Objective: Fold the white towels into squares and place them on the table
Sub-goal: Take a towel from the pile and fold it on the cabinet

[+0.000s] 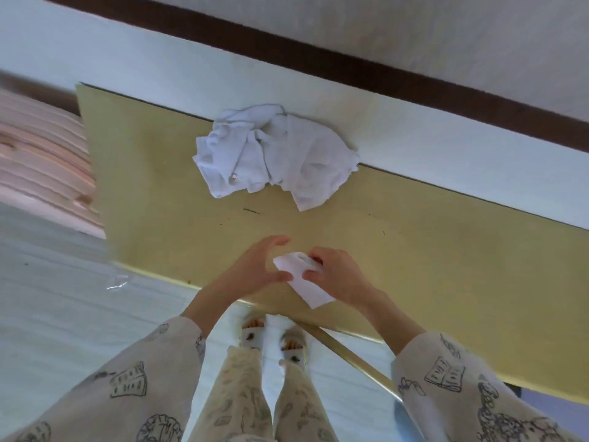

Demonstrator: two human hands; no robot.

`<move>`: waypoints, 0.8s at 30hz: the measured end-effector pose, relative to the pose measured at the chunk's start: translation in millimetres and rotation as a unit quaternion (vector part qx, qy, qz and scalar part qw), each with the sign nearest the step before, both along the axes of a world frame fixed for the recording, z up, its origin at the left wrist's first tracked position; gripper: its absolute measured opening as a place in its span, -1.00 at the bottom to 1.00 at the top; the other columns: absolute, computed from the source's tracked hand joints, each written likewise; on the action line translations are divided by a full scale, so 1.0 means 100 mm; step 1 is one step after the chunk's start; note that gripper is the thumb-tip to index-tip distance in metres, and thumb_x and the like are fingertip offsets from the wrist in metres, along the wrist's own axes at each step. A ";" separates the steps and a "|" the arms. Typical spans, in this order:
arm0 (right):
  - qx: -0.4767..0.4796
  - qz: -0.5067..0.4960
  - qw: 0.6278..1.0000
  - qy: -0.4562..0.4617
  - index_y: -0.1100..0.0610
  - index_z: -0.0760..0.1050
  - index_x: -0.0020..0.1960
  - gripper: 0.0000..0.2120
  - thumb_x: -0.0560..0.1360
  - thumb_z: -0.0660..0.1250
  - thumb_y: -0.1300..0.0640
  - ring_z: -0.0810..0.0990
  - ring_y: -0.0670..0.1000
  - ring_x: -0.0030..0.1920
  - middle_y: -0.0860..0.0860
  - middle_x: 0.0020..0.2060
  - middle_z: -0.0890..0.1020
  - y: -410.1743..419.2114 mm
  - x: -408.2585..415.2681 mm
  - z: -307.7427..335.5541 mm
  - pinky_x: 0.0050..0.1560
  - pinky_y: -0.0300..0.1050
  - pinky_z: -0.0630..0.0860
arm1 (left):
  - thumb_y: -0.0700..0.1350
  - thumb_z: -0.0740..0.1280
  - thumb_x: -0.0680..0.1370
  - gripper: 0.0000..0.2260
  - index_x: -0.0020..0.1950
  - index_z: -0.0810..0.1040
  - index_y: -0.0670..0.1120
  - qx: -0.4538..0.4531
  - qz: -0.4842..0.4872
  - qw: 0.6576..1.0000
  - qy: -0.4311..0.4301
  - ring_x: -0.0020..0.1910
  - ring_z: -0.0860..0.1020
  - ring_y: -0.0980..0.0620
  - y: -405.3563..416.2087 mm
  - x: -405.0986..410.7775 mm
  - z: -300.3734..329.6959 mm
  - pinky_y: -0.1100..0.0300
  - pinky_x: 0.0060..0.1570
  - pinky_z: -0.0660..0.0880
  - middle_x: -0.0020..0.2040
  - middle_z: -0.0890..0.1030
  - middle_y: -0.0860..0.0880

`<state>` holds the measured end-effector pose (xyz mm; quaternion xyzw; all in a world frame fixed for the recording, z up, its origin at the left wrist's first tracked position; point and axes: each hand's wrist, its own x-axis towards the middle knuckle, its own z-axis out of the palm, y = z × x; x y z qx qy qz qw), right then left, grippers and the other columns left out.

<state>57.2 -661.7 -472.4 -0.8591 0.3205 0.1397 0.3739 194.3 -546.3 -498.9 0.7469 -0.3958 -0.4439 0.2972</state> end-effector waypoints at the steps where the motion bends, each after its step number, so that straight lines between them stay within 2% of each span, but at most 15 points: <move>1: -0.007 0.027 1.000 -0.011 0.14 0.42 -0.13 -0.90 0.49 0.30 0.12 0.41 0.03 -0.24 0.01 -0.27 0.47 0.02 0.04 0.10 -0.37 -0.21 0.24 | -0.15 0.46 0.42 -0.54 0.28 0.43 -0.04 -0.024 0.009 0.999 -0.019 0.20 0.40 0.12 0.05 0.00 0.13 0.40 0.14 0.27 0.24 0.46 0.06; 2: -0.012 0.046 0.999 -0.023 0.17 0.47 -0.10 -0.90 0.48 0.30 0.12 0.42 0.02 -0.24 0.01 -0.26 0.48 0.05 0.08 0.20 -0.37 -0.23 0.24 | -0.15 0.45 0.43 -0.66 0.18 0.50 -0.06 -0.043 0.023 0.998 -0.041 0.11 0.45 0.13 0.11 0.00 0.26 0.44 0.04 0.29 0.14 0.52 0.07; 5: 0.007 0.065 0.996 -0.067 0.18 0.54 -0.07 -0.87 0.45 0.35 0.12 0.47 -0.01 -0.23 0.00 -0.25 0.54 0.14 0.19 0.45 -0.26 -0.20 0.33 | -0.12 0.41 0.46 -0.88 -0.04 0.55 -0.08 -0.075 0.068 0.992 -0.076 -0.07 0.54 0.10 0.34 -0.04 0.62 0.30 -0.05 0.37 -0.10 0.60 0.07; 7: 0.032 0.092 0.992 -0.074 0.13 0.50 -0.23 -0.87 0.43 0.38 0.10 0.43 -0.06 -0.31 -0.04 -0.35 0.49 0.21 0.29 0.60 -0.27 -0.21 0.32 | -0.02 0.35 0.44 -0.88 -0.10 0.51 -0.03 -0.091 0.105 0.987 -0.084 -0.12 0.56 0.07 0.58 -0.05 0.85 0.20 -0.06 0.46 -0.18 0.59 0.07; 8: 0.053 0.108 0.990 -0.073 0.10 0.42 -0.32 -0.79 0.41 0.41 0.08 0.37 -0.08 -0.37 -0.06 -0.41 0.43 0.26 0.34 0.68 -0.32 -0.23 0.27 | 0.01 0.31 0.43 -0.89 -0.14 0.47 0.01 -0.099 0.133 0.983 -0.076 -0.18 0.55 0.09 0.74 -0.05 0.98 0.20 -0.11 0.46 -0.24 0.57 0.10; 11: 0.147 0.123 0.979 -0.072 0.10 0.32 -0.39 -0.66 0.38 0.47 0.09 0.30 -0.15 -0.45 -0.07 -0.44 0.35 0.51 0.51 0.91 -0.39 -0.32 0.21 | -0.05 0.29 0.48 -0.92 -0.19 0.41 0.02 -0.134 0.237 0.962 -0.023 -0.36 0.38 0.14 1.30 -0.06 1.34 0.27 -0.29 0.31 -0.38 0.45 0.11; 13: 0.229 0.122 0.962 -0.087 0.12 0.44 -0.30 -0.79 0.40 0.46 0.16 0.44 -0.23 -0.42 -0.08 -0.38 0.49 0.77 0.65 1.03 -0.33 -0.42 0.36 | -0.05 0.26 0.52 -0.91 -0.16 0.42 -0.02 -0.172 0.307 0.936 0.029 -0.32 0.40 0.08 1.75 -0.10 1.53 0.23 -0.26 0.33 -0.32 0.49 0.01; 14: 0.298 0.110 0.943 -0.094 0.13 0.51 -0.21 -0.91 0.42 0.42 0.22 0.54 -0.21 -0.32 -0.08 -0.32 0.59 0.94 0.72 1.08 -0.22 -0.39 0.46 | -0.06 0.26 0.55 -0.90 -0.14 0.41 -0.05 -0.194 0.345 0.917 0.046 -0.29 0.42 0.04 1.99 -0.13 1.59 0.19 -0.24 0.36 -0.28 0.51 -0.04; 15: 0.365 0.092 0.922 -0.096 0.13 0.55 -0.12 -0.93 0.45 0.36 0.28 0.60 -0.14 -0.23 -0.07 -0.27 0.66 1.13 0.79 1.12 -0.13 -0.29 0.52 | -0.10 0.25 0.57 -0.88 -0.15 0.40 -0.08 -0.215 0.385 0.895 0.058 -0.28 0.43 0.02 2.22 -0.18 1.64 0.17 -0.24 0.39 -0.28 0.52 -0.04; 17: 0.433 0.097 0.891 -0.100 0.16 0.56 -0.03 -0.84 0.48 0.27 0.35 0.63 -0.03 -0.18 -0.03 -0.23 0.69 1.61 0.95 1.24 -0.12 -0.19 0.53 | -0.16 0.25 0.58 -0.85 -0.19 0.37 -0.09 -0.240 0.461 0.851 0.080 -0.30 0.44 0.04 2.74 -0.30 1.71 0.22 -0.28 0.44 -0.33 0.52 0.04; 20: 0.372 0.210 0.895 -0.127 0.25 0.56 -0.02 -0.85 0.41 0.39 0.26 0.58 -0.01 -0.17 0.06 -0.19 0.63 2.47 1.12 1.49 -0.14 -0.16 0.47 | -0.15 0.40 0.44 -0.82 -0.14 0.39 -0.11 -0.231 0.517 0.821 0.070 -0.26 0.50 0.02 3.60 -0.53 1.81 0.26 -0.26 0.49 -0.29 0.56 0.01; 22: 0.299 0.304 0.892 -0.148 0.24 0.54 -0.21 -0.84 0.36 0.45 0.16 0.47 -0.12 -0.31 -0.05 -0.35 0.54 3.13 1.16 1.66 -0.25 -0.21 0.35 | -0.13 0.46 0.40 -0.73 0.00 0.43 -0.08 -0.199 0.530 0.825 0.004 -0.18 0.56 0.04 4.20 -0.66 1.92 0.28 -0.18 0.50 -0.16 0.61 -0.04; 24: 0.241 0.395 0.873 -0.155 0.08 0.42 -0.40 -0.73 0.40 0.45 0.18 0.34 -0.20 -0.43 -0.18 -0.52 0.39 3.87 1.14 1.81 -0.34 -0.27 0.23 | -0.15 0.46 0.42 -0.65 0.12 0.41 -0.01 -0.164 0.526 0.832 -0.066 -0.09 0.60 0.05 4.78 -0.77 2.05 0.27 -0.07 0.51 -0.06 0.62 -0.04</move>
